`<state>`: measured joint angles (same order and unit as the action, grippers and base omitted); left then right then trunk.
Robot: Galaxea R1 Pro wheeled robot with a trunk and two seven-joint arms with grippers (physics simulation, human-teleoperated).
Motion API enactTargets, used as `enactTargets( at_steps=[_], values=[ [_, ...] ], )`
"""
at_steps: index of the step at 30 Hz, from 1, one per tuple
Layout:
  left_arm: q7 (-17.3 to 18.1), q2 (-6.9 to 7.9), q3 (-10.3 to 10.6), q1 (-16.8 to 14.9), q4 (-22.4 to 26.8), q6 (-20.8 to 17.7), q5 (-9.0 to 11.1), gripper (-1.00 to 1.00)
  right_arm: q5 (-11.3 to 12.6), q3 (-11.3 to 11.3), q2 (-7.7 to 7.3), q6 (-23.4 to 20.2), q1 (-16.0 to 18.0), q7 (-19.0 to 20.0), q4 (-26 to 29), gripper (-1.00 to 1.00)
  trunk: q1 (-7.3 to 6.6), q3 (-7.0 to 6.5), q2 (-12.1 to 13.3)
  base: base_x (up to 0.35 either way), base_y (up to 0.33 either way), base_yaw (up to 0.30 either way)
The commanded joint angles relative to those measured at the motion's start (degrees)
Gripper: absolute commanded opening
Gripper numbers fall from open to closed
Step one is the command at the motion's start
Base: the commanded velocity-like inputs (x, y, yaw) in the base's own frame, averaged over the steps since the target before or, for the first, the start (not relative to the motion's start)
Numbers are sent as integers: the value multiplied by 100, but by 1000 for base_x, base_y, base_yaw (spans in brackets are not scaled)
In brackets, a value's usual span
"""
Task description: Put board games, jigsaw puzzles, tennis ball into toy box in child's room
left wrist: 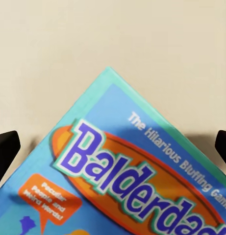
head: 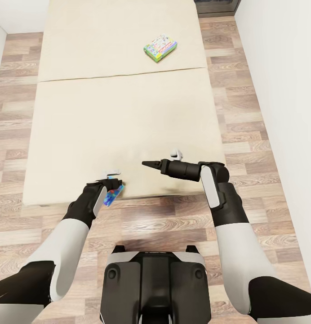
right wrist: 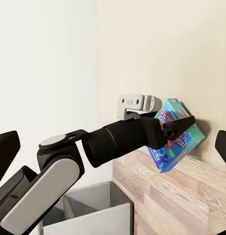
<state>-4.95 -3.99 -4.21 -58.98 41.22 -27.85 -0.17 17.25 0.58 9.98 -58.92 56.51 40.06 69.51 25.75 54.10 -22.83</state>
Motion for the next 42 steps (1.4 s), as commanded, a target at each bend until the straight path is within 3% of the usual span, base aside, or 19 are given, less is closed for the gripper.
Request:
enactTargets(
  at_steps=[1,19,35,42],
  values=[
    [-10,-6,-18,-4,10,-26,0,100,-20,8,2,-23,2,27,2,100,4,6,-9,0,0,0],
    [-42,7,-25,-1,628,-32,0,100,-20,-5,2,-23,0,23,2,100,4,6,-9,0,0,0],
    [-32,41,-72,0,719,-131,40,100,-26,-5,2,-23,0,19,4,100,4,6,-9,0,0,0],
    [-10,105,-107,0,920,-589,55,100,-25,-4,2,-23,5,19,3,100,4,6,-9,0,0,0]
  ],
)
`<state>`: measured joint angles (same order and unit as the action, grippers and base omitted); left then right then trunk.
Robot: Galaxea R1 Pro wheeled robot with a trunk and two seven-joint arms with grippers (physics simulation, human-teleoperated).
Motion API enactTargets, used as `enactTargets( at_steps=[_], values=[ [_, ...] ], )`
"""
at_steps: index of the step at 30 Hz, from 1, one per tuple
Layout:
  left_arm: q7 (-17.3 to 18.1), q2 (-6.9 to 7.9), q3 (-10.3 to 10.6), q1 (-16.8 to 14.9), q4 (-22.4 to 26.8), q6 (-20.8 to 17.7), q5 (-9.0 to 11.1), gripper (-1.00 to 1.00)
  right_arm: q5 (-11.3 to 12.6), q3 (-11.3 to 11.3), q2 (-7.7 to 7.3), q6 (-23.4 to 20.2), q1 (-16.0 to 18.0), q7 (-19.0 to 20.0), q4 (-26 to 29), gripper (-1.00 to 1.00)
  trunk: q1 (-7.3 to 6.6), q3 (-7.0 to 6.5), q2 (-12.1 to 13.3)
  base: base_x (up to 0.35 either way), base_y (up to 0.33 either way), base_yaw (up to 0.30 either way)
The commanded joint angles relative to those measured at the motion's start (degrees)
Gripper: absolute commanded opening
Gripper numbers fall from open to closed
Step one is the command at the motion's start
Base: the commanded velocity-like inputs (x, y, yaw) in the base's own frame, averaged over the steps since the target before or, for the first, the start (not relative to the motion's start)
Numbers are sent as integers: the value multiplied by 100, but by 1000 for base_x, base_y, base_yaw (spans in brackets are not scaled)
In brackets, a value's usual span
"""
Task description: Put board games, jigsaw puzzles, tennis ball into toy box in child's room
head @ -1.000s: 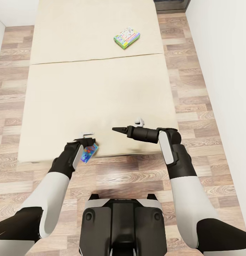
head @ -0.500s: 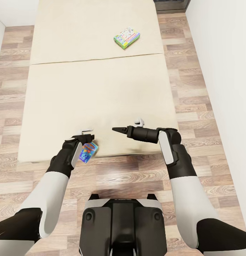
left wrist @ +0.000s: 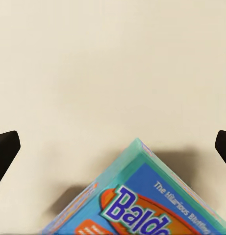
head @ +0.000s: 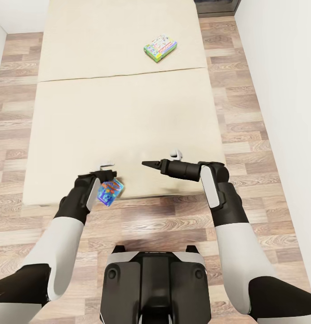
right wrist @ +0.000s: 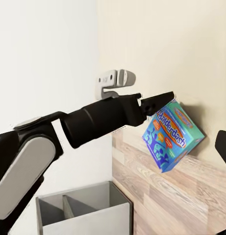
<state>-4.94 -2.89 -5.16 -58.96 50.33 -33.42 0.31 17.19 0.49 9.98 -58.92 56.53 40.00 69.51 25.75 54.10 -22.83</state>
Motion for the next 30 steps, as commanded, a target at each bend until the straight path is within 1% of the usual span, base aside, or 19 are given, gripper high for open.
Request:
enactTargets(
  at_steps=[1,2,3,4,7,8,10,11,14,15,19,20,23,24,26,27,29,30],
  values=[
    [-9,17,-23,-1,84,-129,10,100,-18,7,2,-23,2,25,2,100,4,6,-9,0,0,0],
    [-7,41,-40,0,164,-234,12,100,-18,8,2,-23,3,25,1,100,4,6,-9,0,0,0],
    [-2,101,-99,3,321,-463,16,100,-13,10,2,-23,3,25,1,100,4,6,-9,0,0,0],
    [2,131,-143,4,401,-584,19,100,-12,11,2,-23,2,25,1,100,4,6,-9,0,0,0],
    [73,209,-332,5,608,-952,20,100,-9,12,2,-23,1,25,1,100,4,6,-9,0,0,0],
    [190,245,-497,6,699,-1191,21,100,-7,12,2,-23,2,25,1,100,4,6,-9,0,0,0],
    [372,282,-675,7,759,-1422,16,100,-7,12,2,-23,2,25,1,100,4,6,-9,0,0,0],
    [599,328,-846,7,797,-1635,10,100,-9,13,2,-23,4,25,1,100,4,6,-9,0,0,0],
    [980,450,-1030,7,830,-1908,2,100,-15,14,2,-23,4,25,-1,100,4,6,-9,0,0,0],
    [1227,572,-1103,10,842,-2062,1,100,-18,17,2,-23,4,25,-2,100,4,6,-9,0,0,0],
    [1682,850,-1184,14,855,-2338,10,100,-19,20,2,-23,2,25,-2,100,4,-7,-9,0,0,0],
    [1888,984,-1205,15,859,-2443,12,100,-17,20,2,-23,0,25,-1,100,4,-13,-9,0,0,0],
    [2163,1144,-1225,20,862,-2543,13,100,-16,21,2,-23,-1,25,-3,100,4,-35,-9,0,0,0],
    [2314,1231,-1234,29,863,-2582,10,100,-14,21,2,-23,-1,25,-5,100,4,-43,-9,0,0,0],
    [2438,1315,-1240,42,860,-2608,8,100,-14,21,2,-23,-1,25,-6,100,4,-60,-9,0,0,0],
    [2536,1402,-1244,55,855,-2624,6,100,-14,21,2,-23,-2,25,-7,100,4,-69,-9,0,0,0],
    [2611,1497,-1248,83,847,-2634,6,100,-14,22,2,-23,-2,25,-6,100,4,-87,-9,0,0,0],
    [2672,1581,-1254,136,839,-2641,5,100,-14,18,2,-23,1,25,-6,100,4,-96,-9,0,0,0]
  ],
)
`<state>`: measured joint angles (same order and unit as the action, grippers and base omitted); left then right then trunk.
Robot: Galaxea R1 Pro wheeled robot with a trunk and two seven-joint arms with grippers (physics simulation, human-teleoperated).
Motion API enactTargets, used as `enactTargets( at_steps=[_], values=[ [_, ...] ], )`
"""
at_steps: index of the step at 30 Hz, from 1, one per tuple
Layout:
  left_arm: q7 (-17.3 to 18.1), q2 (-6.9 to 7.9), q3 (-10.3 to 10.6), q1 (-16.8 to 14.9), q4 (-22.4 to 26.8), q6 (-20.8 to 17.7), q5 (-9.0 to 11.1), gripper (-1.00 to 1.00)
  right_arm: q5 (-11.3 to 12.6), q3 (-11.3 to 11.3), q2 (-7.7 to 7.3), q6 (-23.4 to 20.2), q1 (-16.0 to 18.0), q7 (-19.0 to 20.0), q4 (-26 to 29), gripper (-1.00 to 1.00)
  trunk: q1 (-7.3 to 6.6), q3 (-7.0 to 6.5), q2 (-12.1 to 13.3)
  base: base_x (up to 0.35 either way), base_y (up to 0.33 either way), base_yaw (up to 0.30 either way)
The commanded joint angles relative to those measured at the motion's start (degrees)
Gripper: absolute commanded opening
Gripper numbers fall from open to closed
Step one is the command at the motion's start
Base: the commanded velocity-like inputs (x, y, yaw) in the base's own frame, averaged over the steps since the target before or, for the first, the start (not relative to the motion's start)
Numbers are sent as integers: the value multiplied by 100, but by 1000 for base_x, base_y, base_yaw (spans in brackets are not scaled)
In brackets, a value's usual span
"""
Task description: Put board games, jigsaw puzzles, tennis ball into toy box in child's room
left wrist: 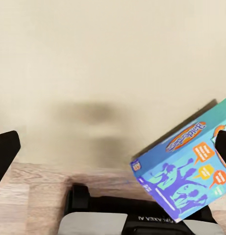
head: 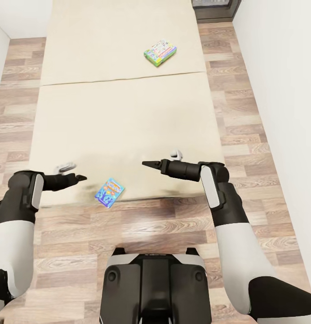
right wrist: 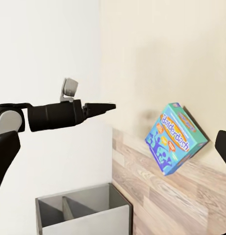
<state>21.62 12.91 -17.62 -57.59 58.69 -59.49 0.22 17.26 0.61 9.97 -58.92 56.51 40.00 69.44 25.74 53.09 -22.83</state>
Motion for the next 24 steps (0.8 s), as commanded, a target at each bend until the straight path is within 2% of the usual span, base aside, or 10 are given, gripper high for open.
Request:
enactTargets(
  at_steps=[1,7,13,16,17,24],
  values=[
    [42,37,-11,31,-3,-35,14,100,-21,5,3,-23,3,25,3,100,4,-3,-9,0,0,0],
    [214,154,-21,295,-21,-36,14,100,-28,2,3,-23,8,21,7,100,4,-58,-9,-1,0,0],
    [260,167,-18,579,-24,-25,8,100,-30,7,3,-23,8,22,8,100,4,-97,-9,-62,0,0],
    [262,169,-15,774,-24,-3,6,100,-30,15,3,-23,7,20,8,100,4,-103,-9,-99,0,0],
    [259,162,-11,1027,-24,21,-1,100,-30,15,3,-27,8,18,8,100,4,-103,-9,-29,0,0],
    [235,157,-8,1439,-24,59,-28,100,-30,26,3,-23,-19,24,8,100,4,-104,-9,-12,0,0]
  ],
)
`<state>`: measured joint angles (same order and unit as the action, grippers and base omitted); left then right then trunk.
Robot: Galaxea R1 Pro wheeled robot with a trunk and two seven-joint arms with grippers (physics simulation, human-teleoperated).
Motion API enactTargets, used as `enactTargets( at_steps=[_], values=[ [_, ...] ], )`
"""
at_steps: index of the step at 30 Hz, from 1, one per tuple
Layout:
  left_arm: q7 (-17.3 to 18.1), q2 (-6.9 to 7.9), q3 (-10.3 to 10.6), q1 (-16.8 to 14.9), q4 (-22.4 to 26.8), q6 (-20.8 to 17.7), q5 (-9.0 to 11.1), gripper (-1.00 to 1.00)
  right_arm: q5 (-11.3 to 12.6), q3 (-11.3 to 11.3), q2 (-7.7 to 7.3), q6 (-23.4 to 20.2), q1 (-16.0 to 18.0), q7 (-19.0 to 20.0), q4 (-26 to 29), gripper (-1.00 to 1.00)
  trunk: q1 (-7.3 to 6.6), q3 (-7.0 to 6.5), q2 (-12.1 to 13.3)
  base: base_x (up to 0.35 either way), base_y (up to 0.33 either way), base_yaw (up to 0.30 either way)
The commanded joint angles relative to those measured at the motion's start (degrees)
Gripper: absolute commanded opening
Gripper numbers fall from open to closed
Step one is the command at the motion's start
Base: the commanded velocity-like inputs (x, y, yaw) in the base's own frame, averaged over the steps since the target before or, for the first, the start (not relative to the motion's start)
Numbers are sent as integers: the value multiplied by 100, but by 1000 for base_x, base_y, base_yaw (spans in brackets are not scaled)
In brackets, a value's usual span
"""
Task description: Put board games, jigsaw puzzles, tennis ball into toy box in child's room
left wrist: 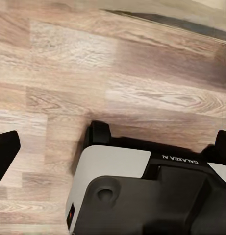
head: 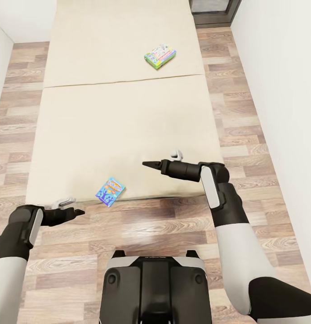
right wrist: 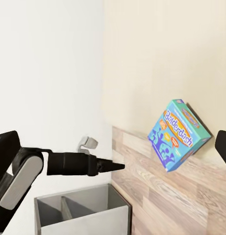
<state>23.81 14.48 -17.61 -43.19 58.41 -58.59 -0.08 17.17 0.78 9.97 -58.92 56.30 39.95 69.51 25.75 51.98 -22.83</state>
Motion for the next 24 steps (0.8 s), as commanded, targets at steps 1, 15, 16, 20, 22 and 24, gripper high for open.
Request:
enactTargets(
  at_steps=[1,15,16,20,22,24],
  values=[
    [3,0,-7,104,-1,20,-4,100,-21,12,3,-24,-6,29,1,100,4,6,-9,-2,0,0],
    [-41,63,-13,482,-1488,1345,-34,100,-36,18,3,-23,-16,27,1,100,4,-38,-9,0,0,0],
    [-42,89,-11,484,-1639,1447,-35,100,-37,18,3,-23,-15,26,1,100,4,-47,-9,0,0,0],
    [-49,129,-9,486,-1975,1646,-40,100,-38,18,3,-23,-14,26,1,100,4,-83,-9,0,0,0],
    [-52,145,-7,491,-2094,1742,-51,100,-40,15,3,-23,-14,24,1,100,4,-101,-9,0,0,0],
    [-68,166,-10,493,-2217,1855,-93,100,-43,12,3,-23,-14,23,1,100,4,-120,-9,0,0,0]
  ],
)
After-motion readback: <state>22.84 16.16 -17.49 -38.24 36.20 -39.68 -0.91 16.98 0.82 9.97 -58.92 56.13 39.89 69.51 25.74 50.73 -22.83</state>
